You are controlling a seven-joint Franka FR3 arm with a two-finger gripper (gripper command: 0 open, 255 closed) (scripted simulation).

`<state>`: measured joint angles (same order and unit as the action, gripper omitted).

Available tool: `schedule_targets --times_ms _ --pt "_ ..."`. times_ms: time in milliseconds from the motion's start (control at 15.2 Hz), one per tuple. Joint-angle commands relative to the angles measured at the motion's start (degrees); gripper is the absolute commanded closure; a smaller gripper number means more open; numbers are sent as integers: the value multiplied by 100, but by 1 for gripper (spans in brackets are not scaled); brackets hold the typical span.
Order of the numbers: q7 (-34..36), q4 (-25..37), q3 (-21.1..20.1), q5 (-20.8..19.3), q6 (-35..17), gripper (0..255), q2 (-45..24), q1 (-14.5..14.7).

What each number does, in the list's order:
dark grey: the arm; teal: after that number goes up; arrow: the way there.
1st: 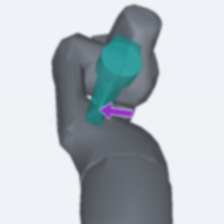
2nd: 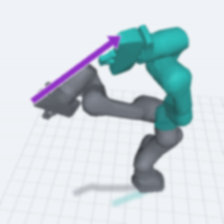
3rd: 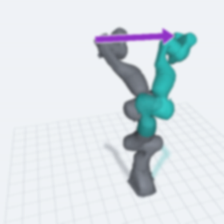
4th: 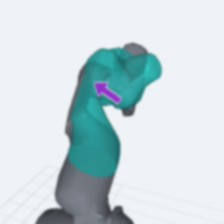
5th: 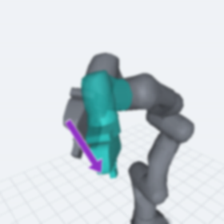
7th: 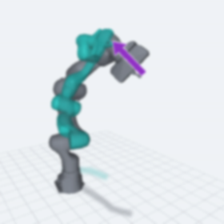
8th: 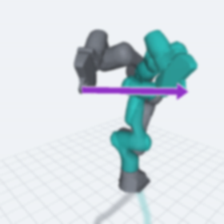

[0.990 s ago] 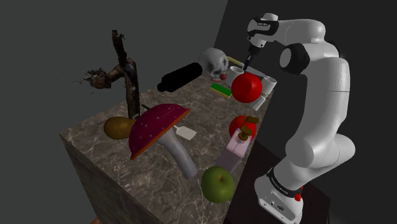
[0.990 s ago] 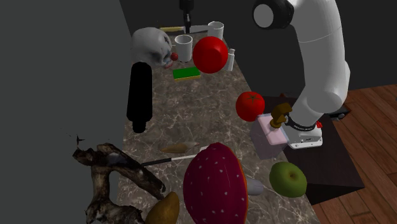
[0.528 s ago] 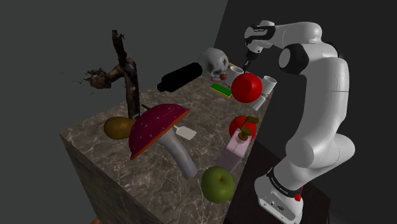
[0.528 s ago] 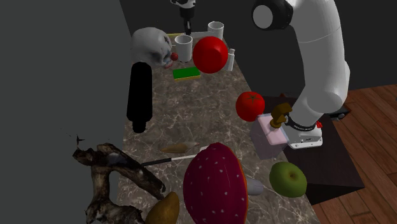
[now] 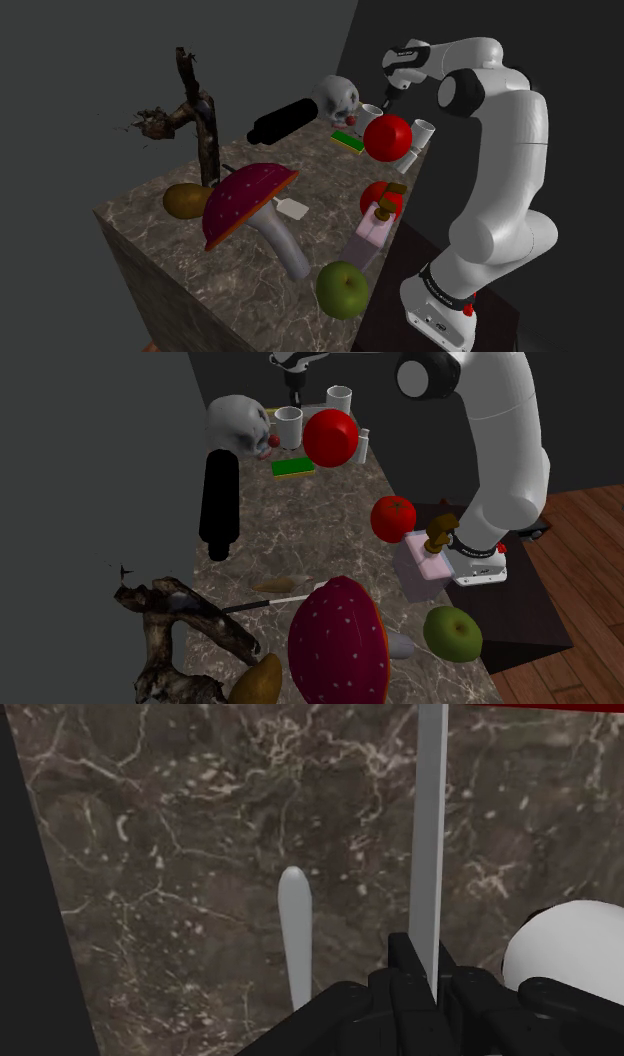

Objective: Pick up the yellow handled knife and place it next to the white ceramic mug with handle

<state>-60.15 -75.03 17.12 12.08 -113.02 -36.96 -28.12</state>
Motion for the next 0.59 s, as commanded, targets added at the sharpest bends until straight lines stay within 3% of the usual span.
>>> schedule_targets --times_ms 0,528 --pt "-17 -121 -44 24 -98 255 -173 15" --pt "-23 -176 -68 28 -195 255 -212 5"
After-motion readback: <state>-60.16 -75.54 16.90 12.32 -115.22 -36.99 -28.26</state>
